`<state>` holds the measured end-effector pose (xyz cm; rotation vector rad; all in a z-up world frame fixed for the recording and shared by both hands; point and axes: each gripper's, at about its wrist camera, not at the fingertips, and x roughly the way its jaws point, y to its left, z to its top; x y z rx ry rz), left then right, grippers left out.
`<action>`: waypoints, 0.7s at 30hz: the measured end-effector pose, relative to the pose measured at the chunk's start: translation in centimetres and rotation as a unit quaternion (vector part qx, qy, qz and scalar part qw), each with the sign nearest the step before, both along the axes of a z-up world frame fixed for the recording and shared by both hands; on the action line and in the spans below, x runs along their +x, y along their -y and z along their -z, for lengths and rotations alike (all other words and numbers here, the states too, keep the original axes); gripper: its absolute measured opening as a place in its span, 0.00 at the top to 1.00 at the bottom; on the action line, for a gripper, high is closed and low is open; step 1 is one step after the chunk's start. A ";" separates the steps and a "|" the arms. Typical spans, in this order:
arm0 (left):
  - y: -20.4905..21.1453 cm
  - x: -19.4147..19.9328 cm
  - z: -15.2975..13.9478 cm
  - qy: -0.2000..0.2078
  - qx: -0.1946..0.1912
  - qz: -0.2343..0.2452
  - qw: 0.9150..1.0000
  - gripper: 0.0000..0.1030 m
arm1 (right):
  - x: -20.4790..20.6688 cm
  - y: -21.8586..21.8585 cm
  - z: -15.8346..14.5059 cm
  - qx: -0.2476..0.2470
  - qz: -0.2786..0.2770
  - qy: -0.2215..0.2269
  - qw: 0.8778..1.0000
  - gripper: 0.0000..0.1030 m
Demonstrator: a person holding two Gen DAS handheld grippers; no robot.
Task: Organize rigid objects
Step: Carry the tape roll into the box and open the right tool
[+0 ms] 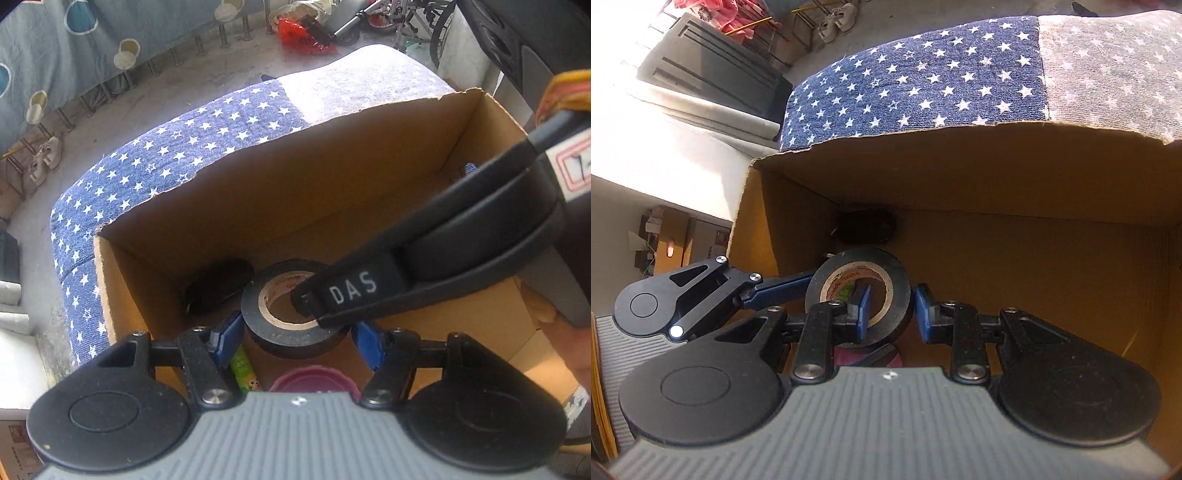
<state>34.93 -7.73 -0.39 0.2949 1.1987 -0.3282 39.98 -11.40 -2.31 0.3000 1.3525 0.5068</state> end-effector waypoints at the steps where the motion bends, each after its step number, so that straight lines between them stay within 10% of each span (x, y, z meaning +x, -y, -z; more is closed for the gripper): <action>1: -0.1 0.2 0.3 -0.002 0.003 -0.002 1.000 0.36 | 0.1 -0.1 0.4 -0.002 0.001 -0.002 1.000 0.75; 12: -0.7 0.1 0.7 0.012 0.007 -0.020 1.000 0.37 | 1.2 0.5 2.4 0.004 0.025 -0.011 1.000 0.61; 21: -1.1 -3.7 -3.4 0.063 0.006 -0.016 0.998 0.36 | -2.1 4.3 -2.8 0.046 0.066 0.038 0.996 0.61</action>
